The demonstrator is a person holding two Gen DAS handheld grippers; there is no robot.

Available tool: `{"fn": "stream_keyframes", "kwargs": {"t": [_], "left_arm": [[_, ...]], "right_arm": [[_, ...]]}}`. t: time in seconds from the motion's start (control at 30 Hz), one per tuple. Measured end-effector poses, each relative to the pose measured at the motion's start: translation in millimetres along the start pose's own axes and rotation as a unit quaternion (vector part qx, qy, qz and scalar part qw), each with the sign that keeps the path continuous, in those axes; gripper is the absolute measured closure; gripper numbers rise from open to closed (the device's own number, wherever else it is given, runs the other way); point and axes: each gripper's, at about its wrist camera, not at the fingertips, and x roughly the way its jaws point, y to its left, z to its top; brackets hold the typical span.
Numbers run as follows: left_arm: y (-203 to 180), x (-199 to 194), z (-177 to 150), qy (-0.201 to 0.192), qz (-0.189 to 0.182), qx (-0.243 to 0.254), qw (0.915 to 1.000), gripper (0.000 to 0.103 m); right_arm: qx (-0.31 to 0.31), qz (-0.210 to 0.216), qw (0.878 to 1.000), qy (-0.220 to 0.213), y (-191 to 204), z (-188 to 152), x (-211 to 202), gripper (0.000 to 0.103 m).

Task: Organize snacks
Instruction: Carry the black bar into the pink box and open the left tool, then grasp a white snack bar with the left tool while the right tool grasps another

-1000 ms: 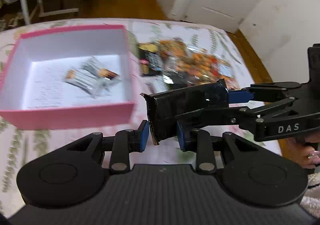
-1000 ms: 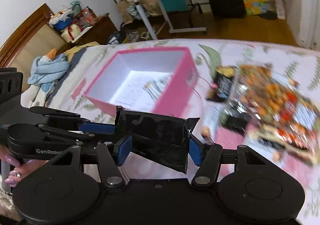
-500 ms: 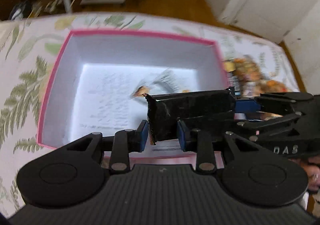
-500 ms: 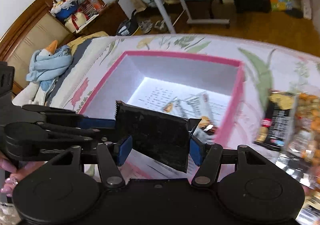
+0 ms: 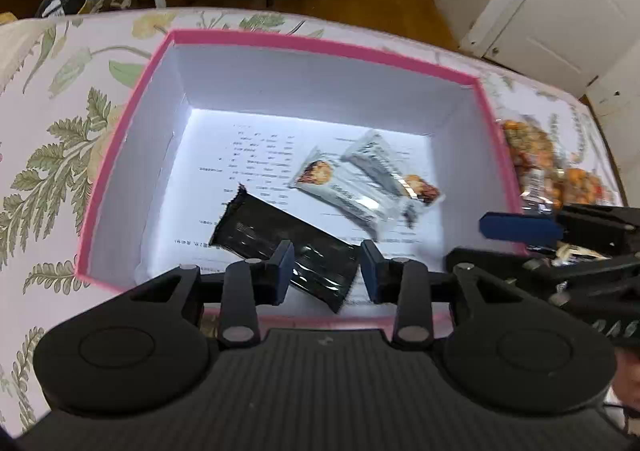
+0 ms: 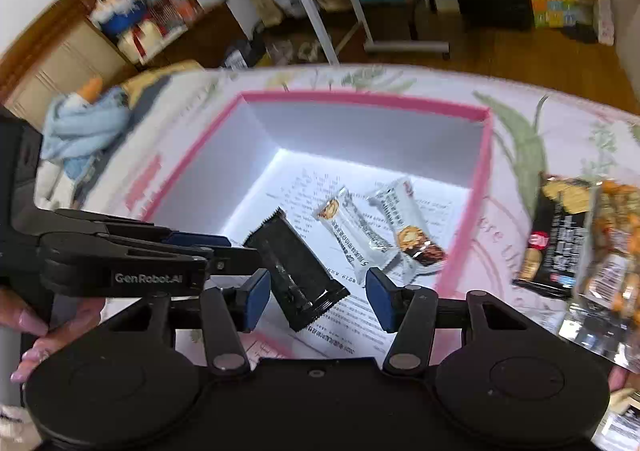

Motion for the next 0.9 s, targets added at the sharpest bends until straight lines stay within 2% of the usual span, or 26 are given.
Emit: {"fn": "stream_keyframes", "kwargs": {"t": [0.1, 0.27, 0.33, 0.43, 0.53, 0.6, 0.7, 0.8, 0.9], "left_arm": [[-16.7, -25.0, -6.1, -0.012, -0.005, 0.022, 0.9997, 0.066], [-57.4, -64.4, -15.9, -0.036, -0.016, 0.075, 0.9964, 0.065], [-76.1, -76.1, -22.5, -0.05, -0.02, 0.091, 0.9944, 0.065], [-102.8, -82.6, -34.4, -0.061, -0.034, 0.103, 0.9922, 0.064], [-130.9, -79.9, -46.5, -0.067, -0.041, 0.12, 0.9897, 0.064], [-149.0, -74.9, -52.9, -0.07, -0.04, 0.136, 0.9874, 0.064], [-174.1, -60.9, -59.0, -0.063, -0.044, 0.151, 0.9855, 0.064], [-193.9, -36.4, -62.3, -0.04, -0.057, 0.153, 0.9858, 0.064], [-212.3, -6.7, -68.4, -0.046, -0.025, 0.169, 0.9841, 0.064]], "right_arm": [[-0.012, 0.005, 0.999, -0.034, -6.6, -9.8, -39.9, 0.043], [-0.029, -0.025, 0.997, -0.073, -31.7, -20.9, -101.9, 0.042], [-0.026, -0.029, 0.995, -0.089, -48.1, -33.4, -125.9, 0.038], [0.001, -0.044, 0.99, -0.136, -74.3, -62.8, -152.2, 0.038], [0.013, -0.048, 0.986, -0.161, -95.3, -93.1, -168.6, 0.037], [0.014, -0.069, 0.982, -0.176, -107.2, -110.4, -174.7, 0.036], [0.022, -0.107, 0.979, -0.173, -122.0, -129.4, -172.7, 0.033], [0.009, -0.126, 0.981, -0.146, -138.0, -141.3, -162.3, 0.033], [-0.015, -0.127, 0.984, -0.121, -151.2, -148.0, -152.5, 0.034]]}}
